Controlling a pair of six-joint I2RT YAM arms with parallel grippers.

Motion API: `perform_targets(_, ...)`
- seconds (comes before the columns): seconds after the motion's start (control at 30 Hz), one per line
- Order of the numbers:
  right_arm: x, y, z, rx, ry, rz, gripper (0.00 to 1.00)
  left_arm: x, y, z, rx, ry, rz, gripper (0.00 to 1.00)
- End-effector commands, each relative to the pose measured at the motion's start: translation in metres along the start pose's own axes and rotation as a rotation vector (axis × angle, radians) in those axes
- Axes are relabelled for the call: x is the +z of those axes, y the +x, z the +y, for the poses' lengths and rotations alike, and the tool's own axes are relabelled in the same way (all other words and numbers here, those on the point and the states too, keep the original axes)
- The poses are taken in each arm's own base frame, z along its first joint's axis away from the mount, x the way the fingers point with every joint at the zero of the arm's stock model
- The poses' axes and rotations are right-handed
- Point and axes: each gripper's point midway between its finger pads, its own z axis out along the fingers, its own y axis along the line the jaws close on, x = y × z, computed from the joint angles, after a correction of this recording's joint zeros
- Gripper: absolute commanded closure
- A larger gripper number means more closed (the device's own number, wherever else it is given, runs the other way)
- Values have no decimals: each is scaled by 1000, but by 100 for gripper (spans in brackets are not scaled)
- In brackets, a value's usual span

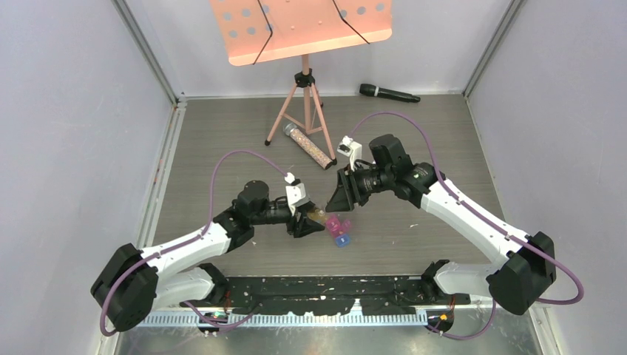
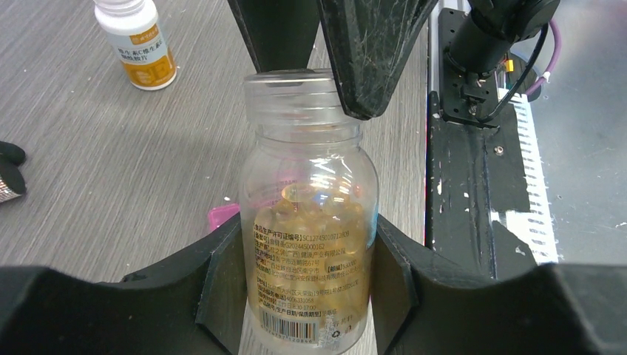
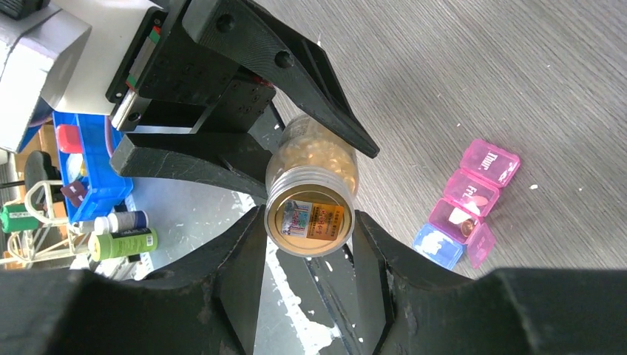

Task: Sort the pills into containers

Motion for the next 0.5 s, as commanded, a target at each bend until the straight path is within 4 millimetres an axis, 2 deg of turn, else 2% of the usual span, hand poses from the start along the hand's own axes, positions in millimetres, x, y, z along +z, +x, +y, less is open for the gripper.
perform_targets(0.0, -1, -2, 5, -64, -5, 15, 65, 4, -35, -1, 81, 26, -82, 100)
perform_targets(0.13, -1, 4, 2, -96, 9, 35, 65, 5, -33, -3, 74, 38, -81, 100)
perform_targets(0.47, 2, 20, 22, -259, -70, 65, 64, 4, -43, -14, 50, 87, -111, 100)
